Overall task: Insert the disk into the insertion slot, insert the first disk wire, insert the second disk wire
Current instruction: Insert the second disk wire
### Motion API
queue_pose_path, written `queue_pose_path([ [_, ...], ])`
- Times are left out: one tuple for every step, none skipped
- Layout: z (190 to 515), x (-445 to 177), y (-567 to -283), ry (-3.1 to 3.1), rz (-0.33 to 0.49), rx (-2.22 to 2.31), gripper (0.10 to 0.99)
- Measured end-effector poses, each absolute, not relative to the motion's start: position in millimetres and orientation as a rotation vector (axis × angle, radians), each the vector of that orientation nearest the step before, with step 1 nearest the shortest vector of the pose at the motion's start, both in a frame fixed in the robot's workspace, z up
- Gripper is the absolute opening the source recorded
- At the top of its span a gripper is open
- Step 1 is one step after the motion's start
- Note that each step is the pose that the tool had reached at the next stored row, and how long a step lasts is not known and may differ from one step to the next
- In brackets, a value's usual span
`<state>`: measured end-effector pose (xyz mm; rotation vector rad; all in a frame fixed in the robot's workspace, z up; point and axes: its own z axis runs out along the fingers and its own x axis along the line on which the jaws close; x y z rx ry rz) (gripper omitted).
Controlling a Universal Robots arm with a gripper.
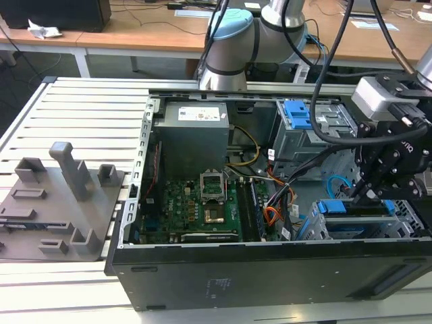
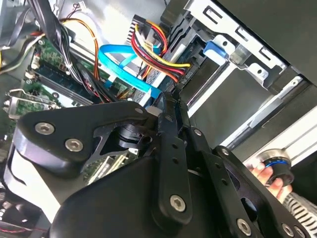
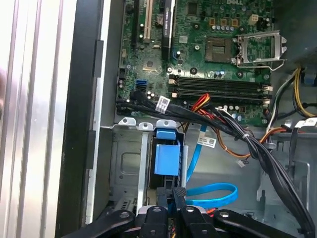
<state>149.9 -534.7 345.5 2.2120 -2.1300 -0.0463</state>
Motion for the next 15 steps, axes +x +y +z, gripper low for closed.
queue_pose_path([
  [345.3, 150.1, -534.6, -2.14, -0.047, 2.203, 0.161],
  [345.0, 150.6, -534.5, -2.157, -0.048, 2.186, 0.161],
  [344.8, 150.7, -534.3, -2.171, -0.048, 2.173, 0.161],
  [344.6, 151.1, -534.3, -2.173, -0.05, 2.172, 0.161],
  [344.6, 151.5, -534.2, -2.173, -0.05, 2.172, 0.161],
  [344.6, 152.0, -534.0, -2.173, -0.05, 2.172, 0.161],
  [344.5, 152.3, -533.6, -2.174, -0.051, 2.172, 0.161],
  [344.4, 152.4, -533.2, -2.174, -0.053, 2.173, 0.161],
  [344.1, 152.4, -533.1, -2.175, -0.054, 2.174, 0.161],
  [343.9, 152.4, -533.1, -2.175, -0.054, 2.174, 0.161],
  [343.3, 152.4, -533.1, -2.175, -0.055, 2.174, 0.161],
  [342.6, 152.4, -533.1, -2.175, -0.055, 2.174, 0.161],
  [341.8, 152.5, -533.1, -2.175, -0.055, 2.174, 0.161],
  [340.7, 152.4, -533.1, -2.175, -0.055, 2.174, 0.161],
  [339.8, 152.5, -533.1, -2.175, -0.054, 2.174, 0.161],
])
